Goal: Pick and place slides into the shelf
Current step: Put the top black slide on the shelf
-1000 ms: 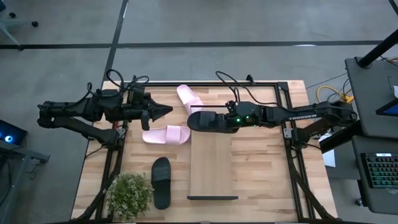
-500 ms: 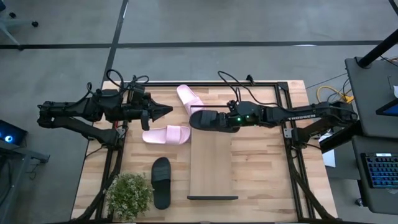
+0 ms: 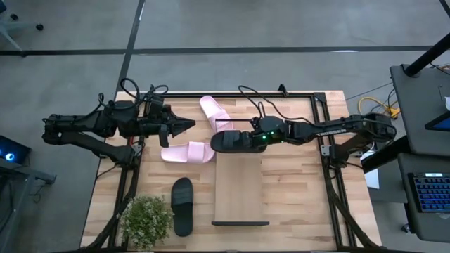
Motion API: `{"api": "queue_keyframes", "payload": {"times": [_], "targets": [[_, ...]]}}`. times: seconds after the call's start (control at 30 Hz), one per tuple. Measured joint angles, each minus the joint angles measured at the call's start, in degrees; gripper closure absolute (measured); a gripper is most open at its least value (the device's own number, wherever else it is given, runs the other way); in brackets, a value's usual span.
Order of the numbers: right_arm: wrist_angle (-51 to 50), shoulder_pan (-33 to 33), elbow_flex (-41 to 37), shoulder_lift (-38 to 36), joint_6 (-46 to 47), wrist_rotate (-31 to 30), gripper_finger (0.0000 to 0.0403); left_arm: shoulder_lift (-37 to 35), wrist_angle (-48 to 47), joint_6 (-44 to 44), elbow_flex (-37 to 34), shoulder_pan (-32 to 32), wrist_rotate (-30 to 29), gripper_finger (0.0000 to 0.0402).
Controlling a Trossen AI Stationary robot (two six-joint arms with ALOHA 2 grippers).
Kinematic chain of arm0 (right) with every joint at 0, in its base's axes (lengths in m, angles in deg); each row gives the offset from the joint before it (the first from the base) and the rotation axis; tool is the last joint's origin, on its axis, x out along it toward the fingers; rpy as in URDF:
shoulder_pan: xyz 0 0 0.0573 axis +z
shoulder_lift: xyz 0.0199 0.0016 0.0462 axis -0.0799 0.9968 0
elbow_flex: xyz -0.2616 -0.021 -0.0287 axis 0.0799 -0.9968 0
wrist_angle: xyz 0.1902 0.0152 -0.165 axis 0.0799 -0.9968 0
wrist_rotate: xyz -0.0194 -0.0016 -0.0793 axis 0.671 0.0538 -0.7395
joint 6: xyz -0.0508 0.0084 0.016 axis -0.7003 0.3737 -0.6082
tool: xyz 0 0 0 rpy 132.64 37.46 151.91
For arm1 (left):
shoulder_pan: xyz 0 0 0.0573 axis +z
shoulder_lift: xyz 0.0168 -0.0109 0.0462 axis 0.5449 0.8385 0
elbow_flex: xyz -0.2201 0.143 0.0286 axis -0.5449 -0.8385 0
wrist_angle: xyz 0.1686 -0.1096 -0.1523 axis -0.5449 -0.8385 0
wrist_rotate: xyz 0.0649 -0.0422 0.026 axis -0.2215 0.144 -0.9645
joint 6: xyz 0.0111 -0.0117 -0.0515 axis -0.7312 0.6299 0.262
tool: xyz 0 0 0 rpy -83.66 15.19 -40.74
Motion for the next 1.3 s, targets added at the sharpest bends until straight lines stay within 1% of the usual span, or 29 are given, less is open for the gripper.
{"api": "queue_keyframes", "payload": {"times": [0.3, 0.73, 0.97, 1.3], "targets": [[1.68, -0.79, 0.0, 3.38, 0.57, 2.19, 0.0394, 0.13, 0.92, 0.15, -0.07, 0.0, 0.66, 0.0402], [1.87, -3.79, 0.02, 3.76, -0.9, 3.28, 0.0394, 0.17, 0.98, 0.13, -0.09, 0.02, 0.83, 0.0402], [1.72, -3.85, 0.02, 4.26, -1.38, 3.44, 0.0394, 0.31, 1.0, 0.11, -0.02, 0.0, 0.87, 0.0402], [1.88, -3.84, 0.09, 6.93, -2.1, 3.93, 0.0394, 0.39, 1.03, 0.11, 0.07, 0.0, 1.12, 0.0402]]}}
